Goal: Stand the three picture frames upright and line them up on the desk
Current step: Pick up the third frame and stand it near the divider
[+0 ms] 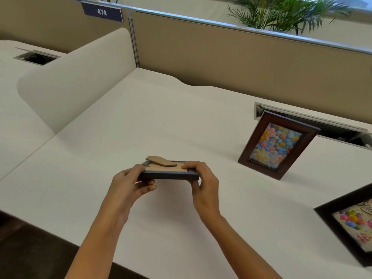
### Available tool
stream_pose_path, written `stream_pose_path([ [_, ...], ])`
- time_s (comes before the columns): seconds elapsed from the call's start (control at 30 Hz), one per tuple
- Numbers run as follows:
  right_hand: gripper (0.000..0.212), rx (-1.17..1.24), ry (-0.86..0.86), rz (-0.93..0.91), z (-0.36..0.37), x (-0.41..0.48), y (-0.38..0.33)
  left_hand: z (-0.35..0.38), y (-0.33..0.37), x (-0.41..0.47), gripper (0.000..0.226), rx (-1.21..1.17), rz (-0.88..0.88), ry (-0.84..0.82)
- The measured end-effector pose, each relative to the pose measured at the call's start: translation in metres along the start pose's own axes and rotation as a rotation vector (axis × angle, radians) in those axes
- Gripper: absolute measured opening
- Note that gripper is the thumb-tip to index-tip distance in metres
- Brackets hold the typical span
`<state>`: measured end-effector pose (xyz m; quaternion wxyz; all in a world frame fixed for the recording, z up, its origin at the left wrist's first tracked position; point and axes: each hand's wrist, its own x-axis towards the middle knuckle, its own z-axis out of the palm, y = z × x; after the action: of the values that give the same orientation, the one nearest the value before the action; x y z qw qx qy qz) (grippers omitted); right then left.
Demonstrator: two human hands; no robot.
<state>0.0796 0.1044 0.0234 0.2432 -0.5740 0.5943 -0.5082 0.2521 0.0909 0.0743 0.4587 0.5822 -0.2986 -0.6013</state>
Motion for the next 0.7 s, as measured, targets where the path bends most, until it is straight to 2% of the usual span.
stream_pose_path([
  [0.13,0.033,0.161,0.059,0.06,-0.007,0.009,-0.005,0.001,0.001,0.005,0.057,0.038,0.007,0.061],
  [0.23,0.04,0.209,0.093,0.132,-0.016,0.012,-0.009,-0.002,-0.006,0.009,0.058,0.26,0.117,0.069],
  [0.37,0.046,0.21,0.056,0.191,-0.028,0.017,-0.011,-0.005,-0.014,0.011,0.068,0.346,0.198,0.003],
  [0.53,0.04,0.197,0.013,0.226,-0.034,0.02,-0.013,0.0,-0.022,0.017,0.072,0.326,0.208,-0.009],
  [0.7,0.035,0.207,-0.042,0.249,-0.039,0.026,-0.012,-0.001,-0.025,0.026,0.081,0.287,0.185,-0.124],
])
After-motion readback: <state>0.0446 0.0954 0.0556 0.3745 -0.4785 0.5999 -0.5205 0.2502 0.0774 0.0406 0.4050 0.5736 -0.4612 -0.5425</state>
